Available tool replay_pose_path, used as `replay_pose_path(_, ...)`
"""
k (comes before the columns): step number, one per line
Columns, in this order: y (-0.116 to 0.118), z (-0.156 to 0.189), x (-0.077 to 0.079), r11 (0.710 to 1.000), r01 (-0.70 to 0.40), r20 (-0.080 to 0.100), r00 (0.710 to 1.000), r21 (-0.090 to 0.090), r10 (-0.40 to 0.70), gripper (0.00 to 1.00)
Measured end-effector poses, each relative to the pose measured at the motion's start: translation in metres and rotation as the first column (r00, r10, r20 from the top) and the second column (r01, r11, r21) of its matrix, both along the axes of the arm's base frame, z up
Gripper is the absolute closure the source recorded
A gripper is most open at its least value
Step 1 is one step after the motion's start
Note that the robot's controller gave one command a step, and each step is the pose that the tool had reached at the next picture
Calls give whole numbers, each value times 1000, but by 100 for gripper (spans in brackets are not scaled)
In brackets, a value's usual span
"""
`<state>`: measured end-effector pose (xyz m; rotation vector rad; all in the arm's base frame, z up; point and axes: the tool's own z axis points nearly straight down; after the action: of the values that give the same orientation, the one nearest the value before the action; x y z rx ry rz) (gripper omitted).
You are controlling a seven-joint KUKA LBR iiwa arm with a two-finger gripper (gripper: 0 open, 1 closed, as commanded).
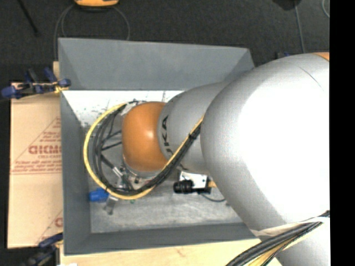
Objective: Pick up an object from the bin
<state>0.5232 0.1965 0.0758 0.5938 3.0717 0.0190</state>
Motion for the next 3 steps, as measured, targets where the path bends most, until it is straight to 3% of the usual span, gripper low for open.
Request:
replay_pose_path(1,-34,0,46,996,-89,-5,996,-3,89,0)
replay_pose_path(2,-33,2,48,996,-89,-9,996,-6,89,0)
replay_pose_path(3,-32,6,48,996,-87,-14,996,-5,87,100)
